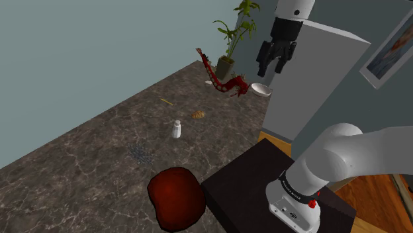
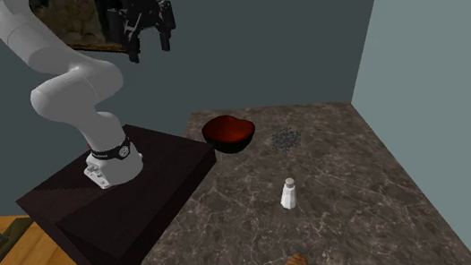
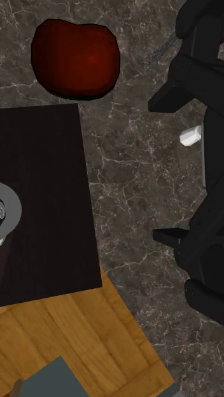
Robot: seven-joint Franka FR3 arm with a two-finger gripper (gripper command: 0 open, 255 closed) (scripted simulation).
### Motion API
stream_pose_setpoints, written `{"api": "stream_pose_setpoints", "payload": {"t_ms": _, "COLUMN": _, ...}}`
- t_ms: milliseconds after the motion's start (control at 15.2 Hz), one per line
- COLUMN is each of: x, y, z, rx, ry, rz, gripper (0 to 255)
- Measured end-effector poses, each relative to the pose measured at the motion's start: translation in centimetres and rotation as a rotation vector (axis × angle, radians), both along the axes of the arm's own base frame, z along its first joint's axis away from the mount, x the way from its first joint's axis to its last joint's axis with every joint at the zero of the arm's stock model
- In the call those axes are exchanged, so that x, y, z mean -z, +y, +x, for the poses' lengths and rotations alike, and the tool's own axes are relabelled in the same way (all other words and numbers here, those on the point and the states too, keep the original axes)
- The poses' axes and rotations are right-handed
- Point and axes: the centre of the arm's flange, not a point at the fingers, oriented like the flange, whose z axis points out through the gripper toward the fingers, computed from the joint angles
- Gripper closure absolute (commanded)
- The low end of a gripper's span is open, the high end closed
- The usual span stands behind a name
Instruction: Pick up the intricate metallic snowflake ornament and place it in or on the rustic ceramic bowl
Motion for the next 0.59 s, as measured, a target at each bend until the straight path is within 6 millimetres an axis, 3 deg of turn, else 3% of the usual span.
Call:
{"api": "stream_pose_setpoints", "payload": {"t_ms": 198, "x": 1.1, "y": 0.9, "z": 0.6, "rx": -0.012, "ry": -0.002, "rz": 0.001, "gripper": 0}}
{"api": "stream_pose_setpoints", "payload": {"t_ms": 594, "x": 6.5, "y": 5.1, "z": 3.9, "rx": -0.070, "ry": -0.013, "rz": 0.005, "gripper": 0}}
